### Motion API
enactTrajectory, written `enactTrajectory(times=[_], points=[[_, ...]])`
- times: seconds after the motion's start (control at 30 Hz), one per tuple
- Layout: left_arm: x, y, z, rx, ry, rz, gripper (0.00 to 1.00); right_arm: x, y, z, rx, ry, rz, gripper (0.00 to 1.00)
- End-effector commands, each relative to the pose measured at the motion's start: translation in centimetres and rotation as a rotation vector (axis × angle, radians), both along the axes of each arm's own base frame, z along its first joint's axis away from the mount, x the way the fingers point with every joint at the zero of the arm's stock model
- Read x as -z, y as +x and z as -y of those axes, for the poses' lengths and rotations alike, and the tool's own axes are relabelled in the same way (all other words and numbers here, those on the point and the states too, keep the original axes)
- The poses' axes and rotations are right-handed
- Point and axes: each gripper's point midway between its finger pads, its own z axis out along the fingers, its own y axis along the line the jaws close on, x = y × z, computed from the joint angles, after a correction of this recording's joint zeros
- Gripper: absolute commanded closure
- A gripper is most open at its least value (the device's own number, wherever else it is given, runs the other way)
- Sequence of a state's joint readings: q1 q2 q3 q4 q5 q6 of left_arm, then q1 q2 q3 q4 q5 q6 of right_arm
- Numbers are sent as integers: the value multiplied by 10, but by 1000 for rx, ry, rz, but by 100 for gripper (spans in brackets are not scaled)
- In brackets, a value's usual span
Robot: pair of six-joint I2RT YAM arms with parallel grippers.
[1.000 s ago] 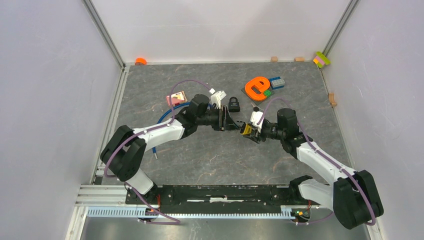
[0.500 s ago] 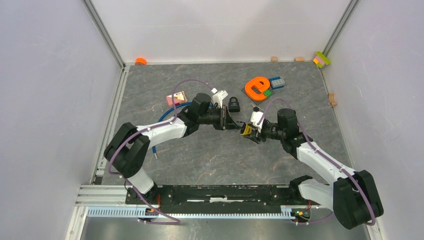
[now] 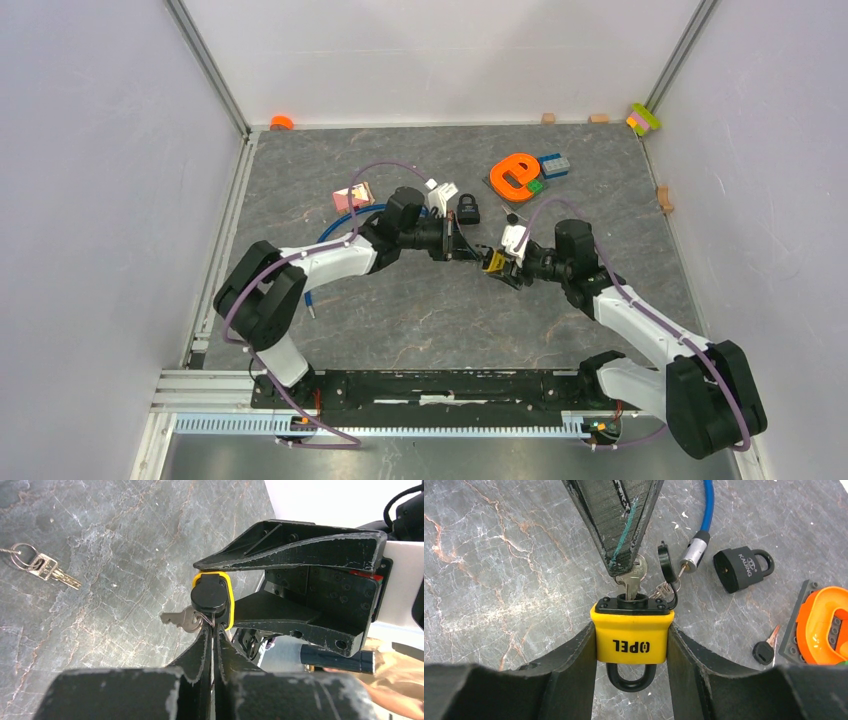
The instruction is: Unlock with the key
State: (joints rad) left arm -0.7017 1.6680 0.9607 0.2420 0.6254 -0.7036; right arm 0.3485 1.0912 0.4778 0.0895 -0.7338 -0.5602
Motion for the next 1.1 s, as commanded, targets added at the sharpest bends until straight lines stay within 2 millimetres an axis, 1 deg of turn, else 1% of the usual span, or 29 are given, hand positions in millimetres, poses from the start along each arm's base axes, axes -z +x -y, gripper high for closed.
enactTrajectory(times=[0.0,0.13,0.27,0.47,0.63,0.73,0.83,1.03,1.07], points=[[-1,2,9,-11,-40,-65,98,-35,11,-6,7,69,124,100],[4,-1,9,-28,-48,-133,98,-42,17,-3,46,78,161,100],[4,-6,12,-29,-56,-175,98,-45,17,-7,44,66,195,100],[10,-10,17,-17,-50,-204,98,-51,19,-14,38,47,235,100],[17,-14,19,-6,-37,-207,98,-59,20,-18,36,67,235,100],[17,-15,22,6,-37,-199,98,-61,20,-19,29,70,235,100],[13,-15,21,10,-40,-175,98,-56,19,-17,31,58,234,100],[2,-13,20,47,-45,-59,98,-49,10,-18,-9,42,211,100],[1,-13,20,52,-46,-47,95,-50,9,-18,-12,41,210,100]])
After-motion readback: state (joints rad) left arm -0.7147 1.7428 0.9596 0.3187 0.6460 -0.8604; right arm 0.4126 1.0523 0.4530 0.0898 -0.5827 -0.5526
